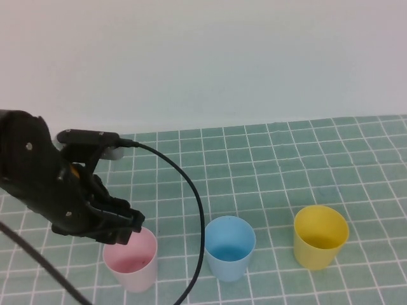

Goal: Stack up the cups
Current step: Pick up the pink cup

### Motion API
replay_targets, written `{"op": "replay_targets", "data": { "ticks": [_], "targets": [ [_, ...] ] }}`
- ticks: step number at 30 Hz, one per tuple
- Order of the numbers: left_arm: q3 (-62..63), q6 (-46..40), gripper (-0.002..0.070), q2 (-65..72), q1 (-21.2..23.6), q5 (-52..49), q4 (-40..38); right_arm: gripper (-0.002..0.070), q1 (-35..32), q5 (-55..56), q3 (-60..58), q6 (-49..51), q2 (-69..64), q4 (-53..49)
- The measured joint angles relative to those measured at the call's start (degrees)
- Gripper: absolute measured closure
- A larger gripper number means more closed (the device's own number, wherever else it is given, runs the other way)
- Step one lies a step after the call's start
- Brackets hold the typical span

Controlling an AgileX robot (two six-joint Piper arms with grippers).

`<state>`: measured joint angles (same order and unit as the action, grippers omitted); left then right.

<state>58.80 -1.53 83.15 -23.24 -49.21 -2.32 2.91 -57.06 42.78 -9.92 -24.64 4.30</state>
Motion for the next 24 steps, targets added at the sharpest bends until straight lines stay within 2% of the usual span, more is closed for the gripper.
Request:
{"op": "replay_targets", "data": {
  "ticks": [7,12,15,22,24],
  "targets": [
    [0.0,4.5,0.0305,4.8,0.0,2.8,4.7,0.0678,0.0,-2.4,0.0,0.0,0.0,0.4],
    [0.0,6.7,0.0319,8.4,0.0,3.9,5.3,0.0678,0.0,-3.4,0.0,0.0,0.0,0.7],
    [0.0,8.3,0.0386,10.6,0.0,4.0,5.3,0.0678,0.0,-3.6,0.0,0.0,0.0,0.7],
    [0.0,8.6,0.0623,12.6,0.0,4.0,5.2,0.0678,0.0,-3.7,0.0,0.0,0.0,0.7],
    [0.3,8.4,0.0650,12.6,0.0,4.0,5.3,0.0678,0.0,-3.7,0.0,0.0,0.0,0.7]
  ]
}}
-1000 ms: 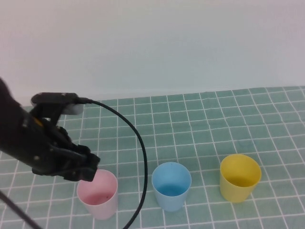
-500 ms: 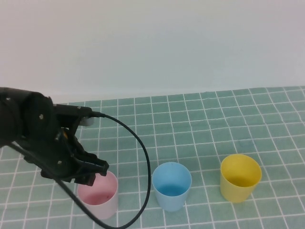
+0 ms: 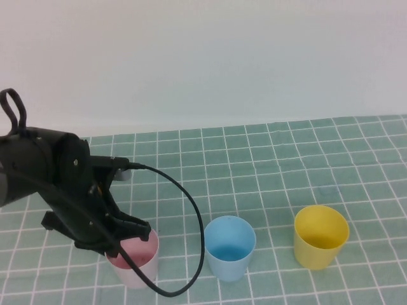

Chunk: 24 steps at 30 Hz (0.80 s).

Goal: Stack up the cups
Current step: Pick up the pink cup, then place the pink cup on the blue cup

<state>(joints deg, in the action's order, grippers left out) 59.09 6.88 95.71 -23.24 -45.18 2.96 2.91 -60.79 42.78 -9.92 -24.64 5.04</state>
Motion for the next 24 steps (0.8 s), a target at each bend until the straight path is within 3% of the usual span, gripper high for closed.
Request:
{"op": "replay_targets", "data": {
  "ticks": [5,11,17,20,24],
  "targets": [
    [5.8,-0.2,0.0660,0.0,0.0,-4.6,0.5,0.0678,0.0,0.0,0.0,0.0,0.0,0.0],
    [21.2,-4.0,0.0660,-0.9,0.0,-17.0,-0.2,0.0678,0.0,0.0,0.0,0.0,0.0,0.1],
    [32.6,-15.4,0.0660,-2.3,-0.7,-24.5,-16.7,0.0678,0.0,0.0,0.0,0.0,0.0,0.1],
    [32.9,-17.4,0.0660,-2.3,-4.4,-24.5,-20.2,0.0678,0.0,0.0,0.0,0.0,0.0,0.6],
    [32.8,-17.8,0.0660,-0.1,-11.4,-23.2,-15.9,0.0678,0.0,0.0,0.0,0.0,0.0,2.5]
  ]
}}
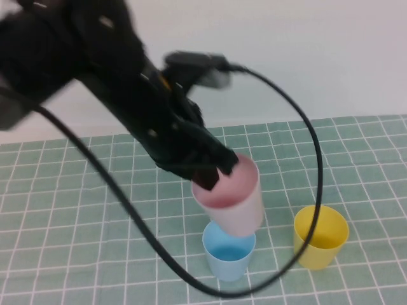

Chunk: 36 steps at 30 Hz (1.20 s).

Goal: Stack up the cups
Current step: Place the pink cup on the blue cup

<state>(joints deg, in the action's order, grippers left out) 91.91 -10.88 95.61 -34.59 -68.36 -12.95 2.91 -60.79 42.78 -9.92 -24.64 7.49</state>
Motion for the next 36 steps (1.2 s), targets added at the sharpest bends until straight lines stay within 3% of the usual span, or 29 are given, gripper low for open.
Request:
{"op": "replay_targets", "data": {
  "ticks": [7,16,27,36],
  "targets": [
    [0.0,1.6,0.0660,4.9,-5.5,1.5,10.5,0.0678,0.0,0.0,0.0,0.0,0.0,0.7],
    [0.0,1.8,0.0660,10.1,-5.5,3.8,14.1,0.0678,0.0,0.2,0.0,0.0,0.0,1.1],
    [0.0,1.1,0.0657,11.6,-5.5,4.0,13.0,0.0678,0.0,0.4,0.0,-1.4,0.0,2.1],
    [0.0,1.8,0.0519,11.6,-5.5,3.2,13.0,0.0678,0.0,-1.2,0.0,-6.8,-0.9,5.3]
  ]
}}
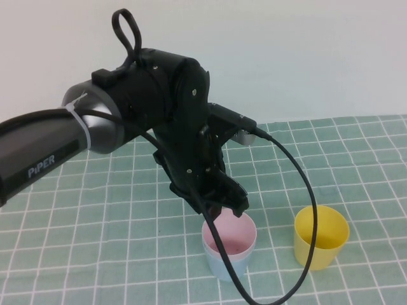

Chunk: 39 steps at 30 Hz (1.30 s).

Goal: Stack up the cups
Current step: Place the pink cup on the blue cup, then pick up the yellow cup

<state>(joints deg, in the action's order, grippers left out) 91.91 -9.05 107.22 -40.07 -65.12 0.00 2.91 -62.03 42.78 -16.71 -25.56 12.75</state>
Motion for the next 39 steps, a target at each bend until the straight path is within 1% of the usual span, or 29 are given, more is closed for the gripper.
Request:
{"op": "replay_targets", "data": {
  "ticks": [2,3,4,6,8,9,13,17,20,24,26,27,31,33,36,39],
  "targets": [
    [0.0,0.3,0.0515,-0.2,0.0,-0.2,0.7,0.0678,0.2,-0.6,0.0,-0.9,-1.2,1.5],
    [-0.1,2.0,0.0539,-3.1,0.2,0.0,1.5,0.0678,0.5,-0.9,0.0,-1.4,-2.0,2.2],
    [0.0,1.7,0.0526,-1.6,0.0,0.1,1.4,0.0678,0.6,-1.2,0.0,-1.9,-2.8,2.8],
    [0.0,3.3,0.0561,-3.6,0.0,0.9,2.6,0.0678,1.4,-1.5,0.0,-3.5,-4.5,4.5],
    [0.0,5.1,0.0617,-6.5,0.0,1.5,3.7,0.0678,2.5,-1.5,0.0,-4.5,-5.9,6.0],
    [0.0,6.0,0.0634,-7.7,0.0,1.5,4.1,0.0678,3.3,-1.3,0.0,-5.0,-6.8,6.7],
    [-0.3,9.9,0.0675,-14.2,0.0,1.1,5.7,0.0678,7.1,-0.9,0.0,-6.5,-10.4,7.9],
    [-2.1,12.5,0.0673,-19.9,0.0,-1.2,7.3,0.0678,10.7,-0.7,0.0,-7.9,-14.9,8.0],
    [-5.3,15.1,0.0674,-23.8,0.0,-4.6,10.8,0.0678,13.2,-0.4,0.6,-8.9,-19.3,8.0],
    [-12.0,18.9,0.0675,-30.4,0.0,-4.1,12.9,0.0669,15.2,1.2,2.8,-9.3,-26.6,7.4],
    [-16.0,20.0,0.0675,-34.3,0.0,-3.1,12.9,0.0638,15.7,2.6,4.5,-9.3,-30.4,6.8],
    [-18.1,20.3,0.0675,-35.8,0.0,-2.6,12.9,0.0610,15.8,3.2,5.7,-9.4,-32.6,6.4],
    [-25.2,21.4,0.0675,-42.4,0.0,0.4,13.1,0.0440,16.0,5.2,11.5,-9.6,-41.8,5.7],
    [-27.8,22.3,0.0675,-45.3,0.0,1.4,14.1,0.0385,16.0,5.8,14.9,-10.1,-46.6,5.2],
    [-30.8,22.7,0.0675,-48.3,0.0,2.7,16.2,0.0350,16.0,6.4,19.8,-10.2,-54.8,3.3],
    [-31.6,23.1,0.0675,-50.5,0.2,2.9,18.9,0.0339,16.0,6.8,24.2,-9.4,-62.1,0.9]
  ]
}}
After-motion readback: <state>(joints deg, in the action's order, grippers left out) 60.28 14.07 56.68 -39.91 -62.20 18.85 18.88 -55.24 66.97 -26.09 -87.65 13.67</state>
